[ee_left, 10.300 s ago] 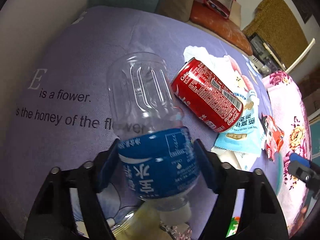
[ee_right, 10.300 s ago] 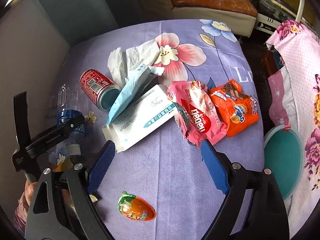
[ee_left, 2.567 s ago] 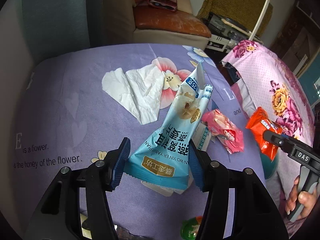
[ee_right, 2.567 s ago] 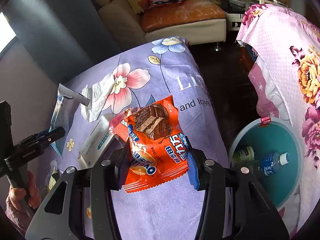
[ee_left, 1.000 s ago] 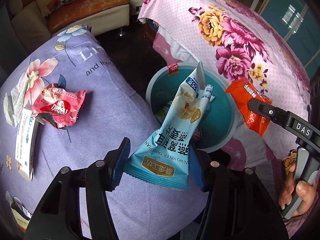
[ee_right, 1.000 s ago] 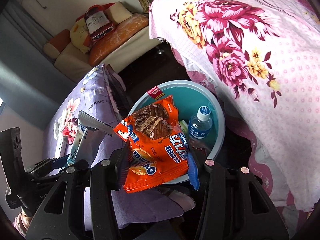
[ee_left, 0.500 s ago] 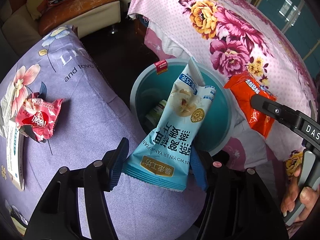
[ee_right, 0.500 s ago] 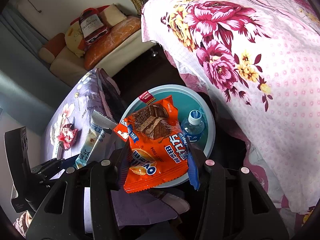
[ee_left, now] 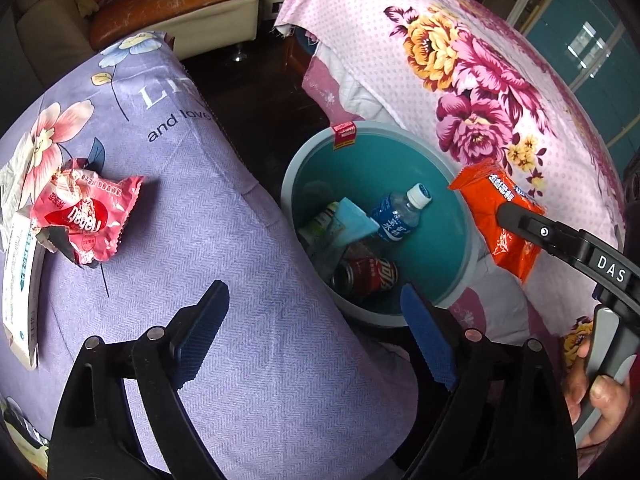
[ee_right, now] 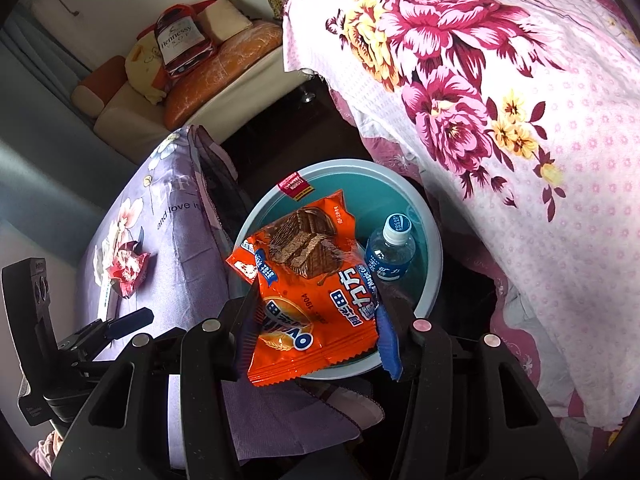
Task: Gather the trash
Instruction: 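Carry the sachet and Ovaltine packet over the wastebasket and open both tools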
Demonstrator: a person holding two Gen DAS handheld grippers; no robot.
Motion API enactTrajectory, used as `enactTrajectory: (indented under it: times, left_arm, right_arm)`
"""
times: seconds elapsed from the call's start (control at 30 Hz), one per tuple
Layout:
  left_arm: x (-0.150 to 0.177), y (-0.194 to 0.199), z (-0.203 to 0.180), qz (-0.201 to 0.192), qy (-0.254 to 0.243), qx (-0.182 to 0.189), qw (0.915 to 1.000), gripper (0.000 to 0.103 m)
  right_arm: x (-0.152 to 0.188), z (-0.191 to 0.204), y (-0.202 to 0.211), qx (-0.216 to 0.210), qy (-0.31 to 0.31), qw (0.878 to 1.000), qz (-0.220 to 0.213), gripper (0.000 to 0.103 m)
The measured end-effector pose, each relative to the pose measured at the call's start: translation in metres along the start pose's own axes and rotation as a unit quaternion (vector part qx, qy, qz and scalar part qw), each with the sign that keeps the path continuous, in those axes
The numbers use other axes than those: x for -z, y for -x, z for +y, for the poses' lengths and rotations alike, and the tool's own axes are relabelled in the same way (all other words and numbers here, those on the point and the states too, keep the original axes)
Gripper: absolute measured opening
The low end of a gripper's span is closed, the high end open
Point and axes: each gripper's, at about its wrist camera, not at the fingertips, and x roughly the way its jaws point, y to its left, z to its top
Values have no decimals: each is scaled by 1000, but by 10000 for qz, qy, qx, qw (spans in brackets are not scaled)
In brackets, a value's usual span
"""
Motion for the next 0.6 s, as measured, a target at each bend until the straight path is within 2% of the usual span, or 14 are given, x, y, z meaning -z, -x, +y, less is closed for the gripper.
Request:
enactTrajectory:
  times: [0.6]
  left_arm:
    - [19,20,34,-57,298,153,9994,89]
  right_arm:
    - [4,29,-23,90,269,9992,290,50]
